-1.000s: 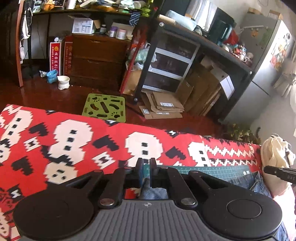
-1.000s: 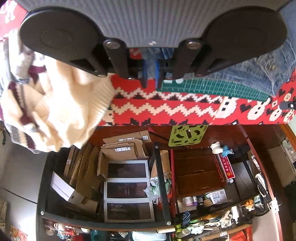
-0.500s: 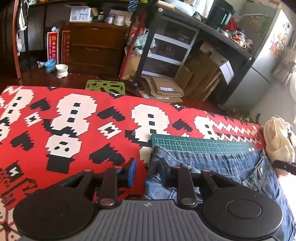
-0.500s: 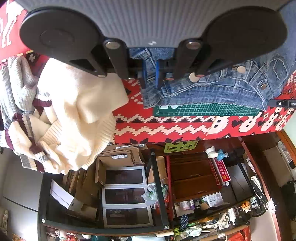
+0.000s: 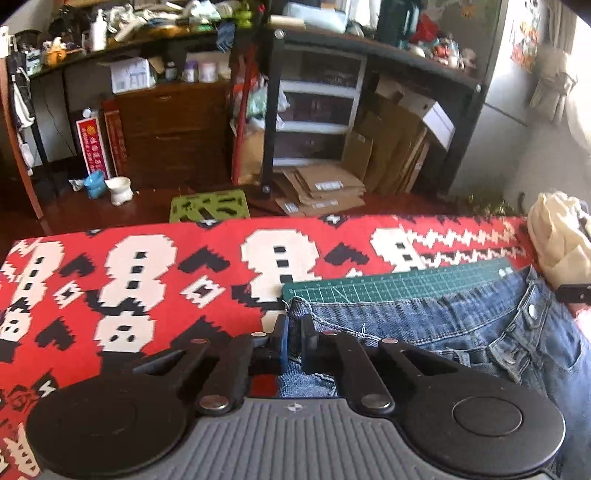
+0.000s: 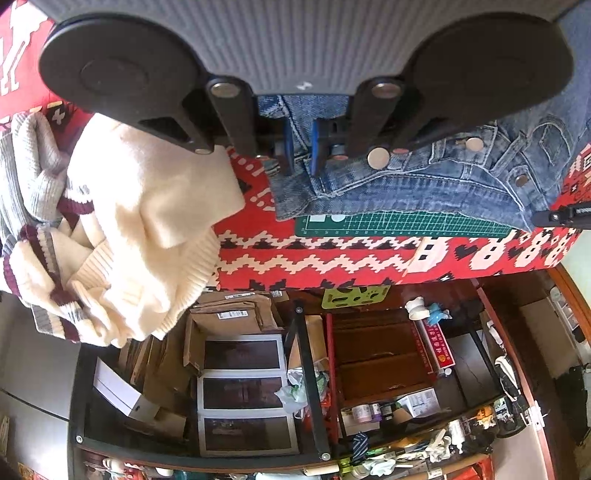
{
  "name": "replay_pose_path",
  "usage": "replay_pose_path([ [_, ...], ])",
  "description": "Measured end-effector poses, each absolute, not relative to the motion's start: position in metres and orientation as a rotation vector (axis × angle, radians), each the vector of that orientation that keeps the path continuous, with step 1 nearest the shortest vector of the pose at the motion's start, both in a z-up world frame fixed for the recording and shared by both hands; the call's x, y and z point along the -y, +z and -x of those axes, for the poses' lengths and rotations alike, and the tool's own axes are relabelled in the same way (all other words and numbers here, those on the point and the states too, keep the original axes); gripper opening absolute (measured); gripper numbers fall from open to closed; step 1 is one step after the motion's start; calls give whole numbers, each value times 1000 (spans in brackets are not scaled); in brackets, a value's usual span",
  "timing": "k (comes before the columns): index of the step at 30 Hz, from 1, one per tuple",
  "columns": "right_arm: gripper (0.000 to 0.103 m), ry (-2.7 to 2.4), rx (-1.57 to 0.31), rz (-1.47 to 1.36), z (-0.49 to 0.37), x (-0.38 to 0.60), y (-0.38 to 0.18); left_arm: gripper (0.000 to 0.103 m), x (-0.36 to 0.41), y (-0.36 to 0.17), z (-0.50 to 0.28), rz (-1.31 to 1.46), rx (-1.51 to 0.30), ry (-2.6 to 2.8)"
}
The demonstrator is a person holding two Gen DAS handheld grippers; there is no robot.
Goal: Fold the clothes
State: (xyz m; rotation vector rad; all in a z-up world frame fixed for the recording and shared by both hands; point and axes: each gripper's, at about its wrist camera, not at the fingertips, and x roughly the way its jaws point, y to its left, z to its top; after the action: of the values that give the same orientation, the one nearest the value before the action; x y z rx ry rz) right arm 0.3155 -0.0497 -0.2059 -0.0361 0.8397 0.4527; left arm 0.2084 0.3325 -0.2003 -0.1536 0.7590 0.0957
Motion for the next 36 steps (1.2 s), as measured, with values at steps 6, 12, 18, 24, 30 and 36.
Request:
replay_pose_path([
  [6,12,433,-836,65,-332,41,-204,7,-331,-198,-203,132,-743,111],
  [12,11,389,-874,115,-363,28,-221,6,-330,-203,-211,158,-762,132],
  [18,9,365,-864,97,-375,26,-225,7,-334,-214,-217,192,-793,146],
  [24,9,357,-858,63,-385,25,-218,8,-338,-210,-219,243,-779,154],
  [30,10,410,-795,6,-365,39,-181,8,-344,-191,-210,275,-740,142],
  [36,10,447,-842,26,-326,53,-187,8,-342,-179,-193,294,-733,114],
])
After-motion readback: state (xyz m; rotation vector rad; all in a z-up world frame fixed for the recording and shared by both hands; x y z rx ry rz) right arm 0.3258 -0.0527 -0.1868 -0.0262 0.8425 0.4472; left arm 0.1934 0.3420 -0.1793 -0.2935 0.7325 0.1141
